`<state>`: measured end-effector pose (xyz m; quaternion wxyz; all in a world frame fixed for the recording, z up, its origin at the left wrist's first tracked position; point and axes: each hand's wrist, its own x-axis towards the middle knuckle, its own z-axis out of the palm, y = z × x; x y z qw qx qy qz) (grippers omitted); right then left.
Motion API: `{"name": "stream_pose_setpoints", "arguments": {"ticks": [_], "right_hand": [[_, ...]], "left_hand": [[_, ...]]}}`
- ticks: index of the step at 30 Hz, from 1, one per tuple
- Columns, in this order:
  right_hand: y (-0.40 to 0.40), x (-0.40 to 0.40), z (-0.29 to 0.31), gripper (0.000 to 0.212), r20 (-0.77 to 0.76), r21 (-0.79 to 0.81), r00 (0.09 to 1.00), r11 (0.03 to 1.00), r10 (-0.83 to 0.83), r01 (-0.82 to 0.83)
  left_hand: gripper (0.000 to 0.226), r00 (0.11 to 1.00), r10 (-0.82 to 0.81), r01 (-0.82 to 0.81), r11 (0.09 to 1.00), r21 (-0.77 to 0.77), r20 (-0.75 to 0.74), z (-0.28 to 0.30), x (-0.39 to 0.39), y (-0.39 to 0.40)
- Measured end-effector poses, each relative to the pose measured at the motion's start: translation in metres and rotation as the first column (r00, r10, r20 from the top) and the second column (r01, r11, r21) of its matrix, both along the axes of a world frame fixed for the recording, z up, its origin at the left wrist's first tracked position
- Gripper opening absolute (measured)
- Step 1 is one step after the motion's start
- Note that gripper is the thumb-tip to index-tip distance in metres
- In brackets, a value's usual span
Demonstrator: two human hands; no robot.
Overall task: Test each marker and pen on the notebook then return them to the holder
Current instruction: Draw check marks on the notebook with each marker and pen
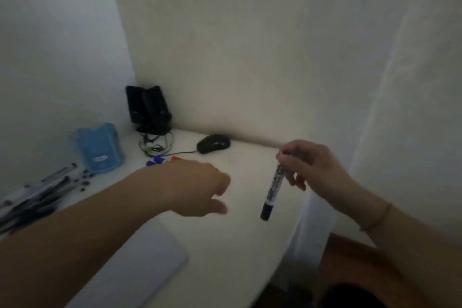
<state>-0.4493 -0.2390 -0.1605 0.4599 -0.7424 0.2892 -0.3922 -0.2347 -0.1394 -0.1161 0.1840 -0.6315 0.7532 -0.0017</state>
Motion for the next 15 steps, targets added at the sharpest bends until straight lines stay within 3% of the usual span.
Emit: {"name": "stream_pose_setpoints", "arguments": {"ticks": [3,5,10,15], "right_hand": [[0.002,-0.073,0.002,0.011,-0.083,-0.101,0.978,0.978,-0.192,0.184],[0.004,-0.113,-0.009,0.01,-0.204,-0.189,0.931,0.946,-0.302,0.265],[0.004,-0.181,-0.068,0.01,-0.396,-0.284,0.774,0.867,-0.495,0.409],[-0.004,-0.208,-0.101,0.025,-0.451,-0.223,0.734,0.86,-0.508,0.459]], "left_hand": [[0.039,0.883,-0.422,0.346,0.88,-0.325,-0.205,-0.017,-0.061,-0.021],[0.046,0.784,-0.582,0.467,0.781,-0.414,-0.216,-0.037,-0.092,-0.032],[0.052,0.687,-0.682,0.547,0.713,-0.438,-0.252,-0.078,-0.13,-0.053],[0.054,0.695,-0.678,0.541,0.712,-0.447,-0.239,-0.089,-0.132,-0.065]]}}
